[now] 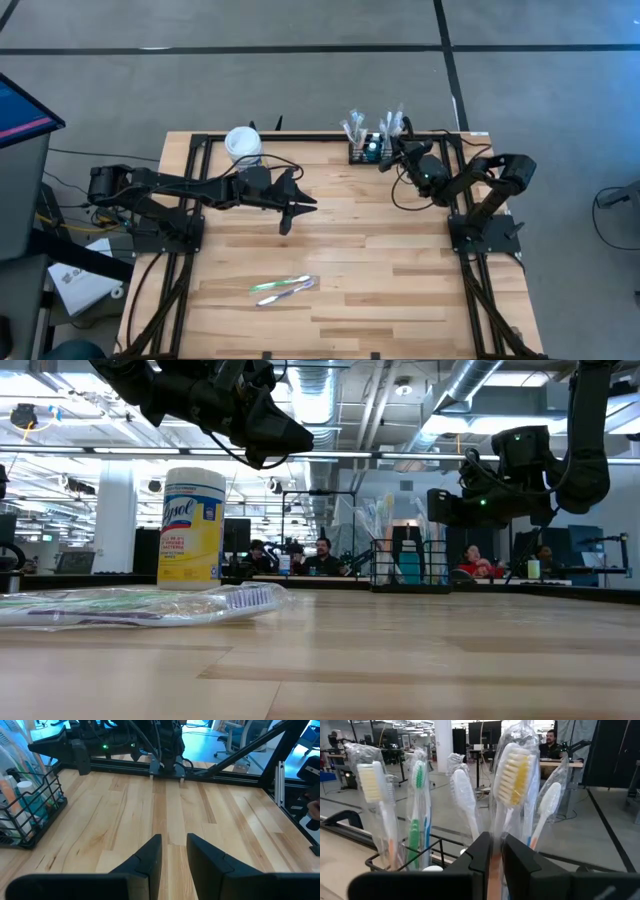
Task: Pick & Place toothbrushing station
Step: Put the orange toothbrush into the black mesh organizer, then put the green toothbrush into the black mesh organizer
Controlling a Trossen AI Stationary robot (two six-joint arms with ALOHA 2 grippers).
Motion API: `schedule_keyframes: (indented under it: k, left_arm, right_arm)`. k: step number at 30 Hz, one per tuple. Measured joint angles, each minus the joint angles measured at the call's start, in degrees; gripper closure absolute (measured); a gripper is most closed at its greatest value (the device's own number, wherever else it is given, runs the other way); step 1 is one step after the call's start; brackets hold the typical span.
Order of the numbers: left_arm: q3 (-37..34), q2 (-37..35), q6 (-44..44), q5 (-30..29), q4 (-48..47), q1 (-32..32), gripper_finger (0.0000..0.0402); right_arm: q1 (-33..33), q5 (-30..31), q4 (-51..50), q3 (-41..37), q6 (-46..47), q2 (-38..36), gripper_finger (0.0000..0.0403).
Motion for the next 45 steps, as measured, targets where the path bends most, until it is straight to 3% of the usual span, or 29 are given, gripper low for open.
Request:
schedule_keyframes:
  k: [8, 18, 22, 29, 34, 45]
  left_arm:
    - [0.0, 0.0, 0.0, 0.0, 0.0, 0.0, 0.0316]
    - [0.0, 0.0, 0.0, 0.0, 0.0, 0.0, 0.0316]
    - [0.0, 0.0, 0.0, 0.0, 0.0, 0.0, 0.0316]
    - [0.0, 0.0, 0.0, 0.0, 0.0, 0.0, 0.0316]
    - [0.0, 0.0, 0.0, 0.0, 0.0, 0.0, 0.0316]
    - [0.0, 0.0, -0.5, 1.0, -1.9, -0.6, 0.0316]
  right_arm:
    - [-0.1, -0.2, -0.5, 0.0, 0.1, 0.0, 0.0318]
    - [0.2, -0.1, 0.9, 0.0, -1.3, 0.0, 0.0213]
    - [1.7, 4.0, 1.0, 0.0, -4.3, -0.4, 0.0183]
    - [6.1, 8.6, 0.4, 0.0, -7.2, -5.8, 0.0175]
    - [8.9, 13.0, -9.0, 0.0, -7.5, -11.6, 0.0180]
    - [16.9, 13.6, -18.6, 0.0, -7.5, -23.8, 0.0184]
